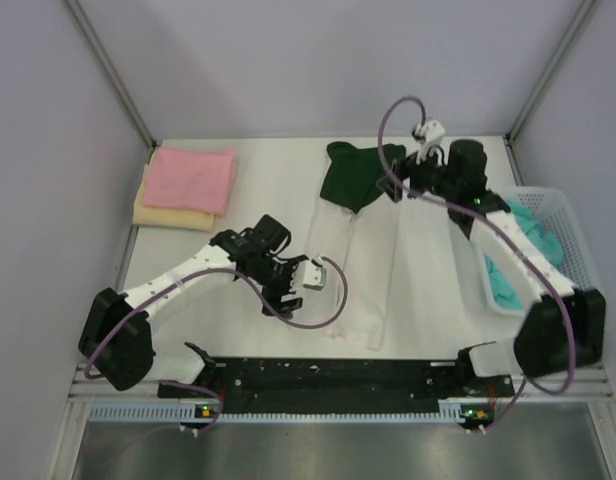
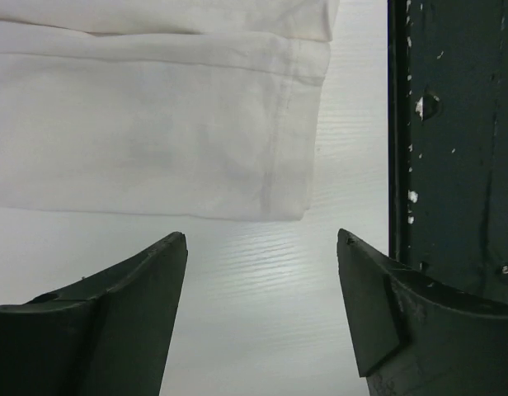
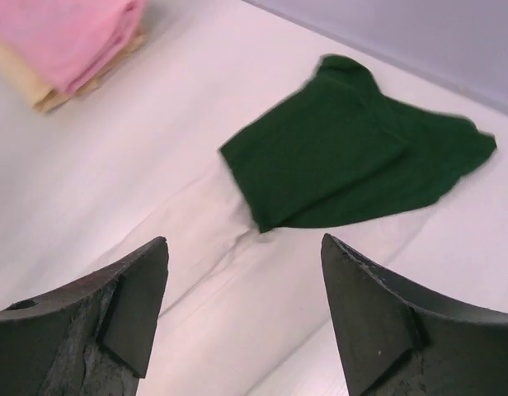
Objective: Fold and stack the t-shirts
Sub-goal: Rotate the tshirt 90 degrees, then grab the bottom of the folded rectangular tshirt with both arms
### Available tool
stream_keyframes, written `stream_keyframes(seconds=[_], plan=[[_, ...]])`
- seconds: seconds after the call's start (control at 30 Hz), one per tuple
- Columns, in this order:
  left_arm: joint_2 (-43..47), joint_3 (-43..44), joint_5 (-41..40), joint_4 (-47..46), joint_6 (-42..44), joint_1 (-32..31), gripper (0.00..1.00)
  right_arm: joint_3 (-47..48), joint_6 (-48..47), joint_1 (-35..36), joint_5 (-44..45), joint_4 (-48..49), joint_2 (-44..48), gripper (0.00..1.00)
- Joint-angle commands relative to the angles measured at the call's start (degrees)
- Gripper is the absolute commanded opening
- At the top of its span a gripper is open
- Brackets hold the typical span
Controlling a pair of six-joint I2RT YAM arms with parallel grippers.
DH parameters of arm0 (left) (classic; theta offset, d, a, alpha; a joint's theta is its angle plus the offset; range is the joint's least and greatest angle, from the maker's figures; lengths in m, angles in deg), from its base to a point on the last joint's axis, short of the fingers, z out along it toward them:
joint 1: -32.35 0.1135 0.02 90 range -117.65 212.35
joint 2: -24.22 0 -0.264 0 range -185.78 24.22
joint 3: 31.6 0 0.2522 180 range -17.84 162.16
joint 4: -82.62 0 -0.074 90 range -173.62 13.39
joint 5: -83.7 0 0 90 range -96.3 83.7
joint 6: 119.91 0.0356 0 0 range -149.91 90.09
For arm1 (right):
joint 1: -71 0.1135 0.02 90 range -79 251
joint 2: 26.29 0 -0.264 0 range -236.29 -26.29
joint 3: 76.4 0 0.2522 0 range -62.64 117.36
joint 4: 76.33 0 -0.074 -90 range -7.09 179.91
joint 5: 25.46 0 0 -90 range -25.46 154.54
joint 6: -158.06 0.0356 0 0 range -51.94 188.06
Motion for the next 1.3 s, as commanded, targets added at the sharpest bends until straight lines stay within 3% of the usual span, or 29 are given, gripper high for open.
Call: stream_keyframes(seconds=[0.0, 0.07, 0.17, 0.27, 0.43, 0.63, 0.7, 0.8, 0.9, 0.93, 0.97, 1.03, 1.17, 1.27], plan=[[1.35, -6.77, 3.74, -9.34, 5.51, 0.29, 0.81, -24.00, -22.21, 7.87, -7.02, 11.82, 17.19, 0.76], [2.14, -8.79, 5.06, -10.83, 6.32, -1.11, 0.80, -30.27, -27.58, 13.40, -5.23, 9.57, 22.48, 0.76], [3.02, -12.57, 2.53, -14.34, 5.97, -5.68, 0.79, -33.01, -45.30, 22.36, -5.24, -10.78, 26.70, 0.76], [3.38, -16.53, -3.53, -18.03, 6.05, -8.76, 0.77, -36.61, -51.07, 28.97, -4.79, -19.44, 31.53, 0.75], [2.77, -18.73, -8.29, -20.33, 5.61, -9.55, 0.72, -41.89, -54.15, 38.37, -0.87, -22.45, 34.54, 0.70], [-1.71, -19.61, -11.89, -20.50, 4.12, -13.77, 0.66, -44.35, -54.50, 46.20, 2.49, -23.07, 29.54, 0.68], [-3.47, -19.53, -13.65, -20.59, 3.51, -14.30, 0.59, -44.27, -55.03, 47.79, 3.46, -22.81, 27.34, 0.68], [-4.88, -18.74, -13.49, -18.67, 2.54, -14.48, 0.41, -44.27, -54.77, 49.54, 4.61, -21.14, 24.09, 0.63], [-4.36, -18.12, -12.26, -16.03, 1.75, -15.27, 0.20, -44.09, -53.28, 51.22, 5.66, -19.90, 21.63, 0.36], [-4.27, -17.86, -11.99, -14.63, 1.40, -15.79, 0.07, -43.57, -52.41, 51.31, 6.18, -20.95, 21.01, 0.25], [-3.92, -17.25, -11.47, -12.53, 0.96, -16.58, 0.00, -42.78, -52.22, 51.31, 6.28, -22.78, 20.83, 0.16], [-2.25, -15.93, -9.36, -7.43, 0.78, -19.21, 0.00, -41.72, -51.96, 51.66, 6.54, -25.51, 22.75, 0.00], [3.28, -14.00, -6.28, -2.76, 0.08, -22.83, 0.00, -41.02, -51.26, 51.14, 9.26, -28.42, 31.97, 0.00], [4.35, -10.75, -11.87, -4.06, -4.38, -22.74, 0.00, -38.57, -46.70, 44.48, 7.61, -29.30, 36.99, 0.00]])
